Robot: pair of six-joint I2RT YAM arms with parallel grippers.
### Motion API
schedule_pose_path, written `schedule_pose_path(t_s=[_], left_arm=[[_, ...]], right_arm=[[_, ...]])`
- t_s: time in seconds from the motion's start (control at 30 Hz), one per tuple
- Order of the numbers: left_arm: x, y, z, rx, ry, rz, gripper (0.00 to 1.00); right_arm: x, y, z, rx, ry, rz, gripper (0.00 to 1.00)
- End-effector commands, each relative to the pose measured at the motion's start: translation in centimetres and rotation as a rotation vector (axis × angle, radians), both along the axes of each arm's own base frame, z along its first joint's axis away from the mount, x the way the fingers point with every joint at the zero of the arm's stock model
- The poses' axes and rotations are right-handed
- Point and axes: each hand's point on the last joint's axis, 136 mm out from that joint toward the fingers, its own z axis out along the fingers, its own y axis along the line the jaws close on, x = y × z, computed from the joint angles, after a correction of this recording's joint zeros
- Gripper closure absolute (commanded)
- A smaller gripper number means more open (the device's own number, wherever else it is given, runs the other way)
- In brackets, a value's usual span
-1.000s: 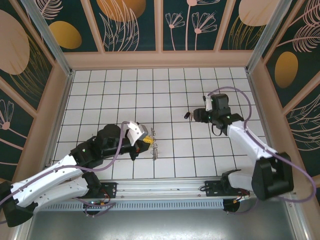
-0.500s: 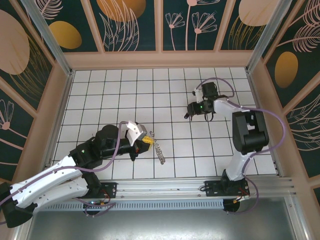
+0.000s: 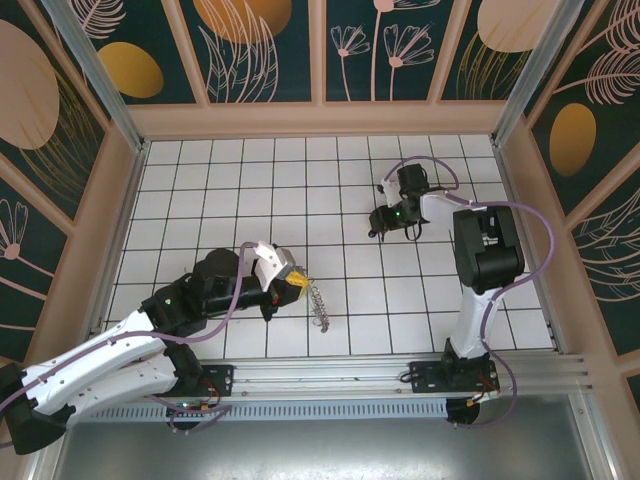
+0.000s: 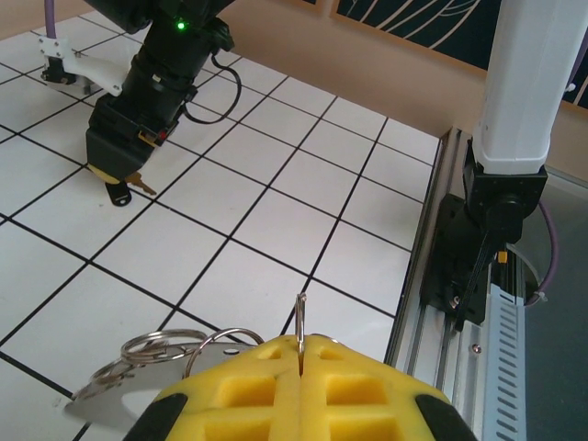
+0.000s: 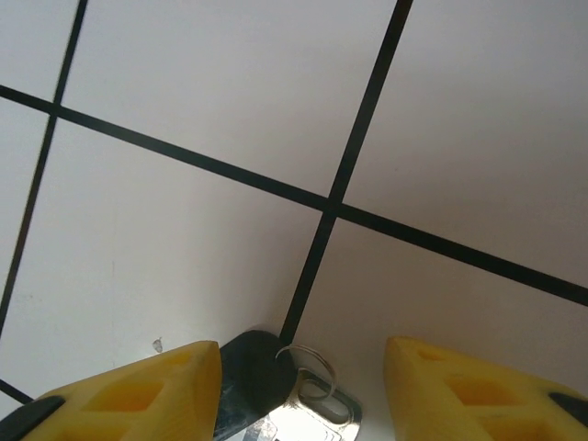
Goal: Put the keys on the keyring
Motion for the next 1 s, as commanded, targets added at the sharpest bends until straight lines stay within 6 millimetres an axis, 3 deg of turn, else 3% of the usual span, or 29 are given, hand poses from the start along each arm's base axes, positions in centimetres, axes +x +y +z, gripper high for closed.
schedule_pose_path(t_s=[0.0,0.23,0.4,0.97], left_arm=[[-0.2,-0.5,1.1,-0.046,-0.014,-0.015,1.0],[-0.1,-0.4,1.2,-0.045,-0.018,-0.007,1.0],[-0.1,-0.4,1.3,-0.048,-0.016,-0.01,1.0],[-0.2,-0.4,1.3,-0.051,-0.012,-0.014,1.0]], right_arm=[[-1.0,0.6,-1.1,0.011,0.046,0.047,0.51],[-2.1,1.4,-1.1,0.036,0.057,0.067,0.55],[-2.7,1.8,-1.4,0.033,0.064,0.076,0.64],[-3.8,2.4,-0.1,0.049,0.036,0.077,0.76]])
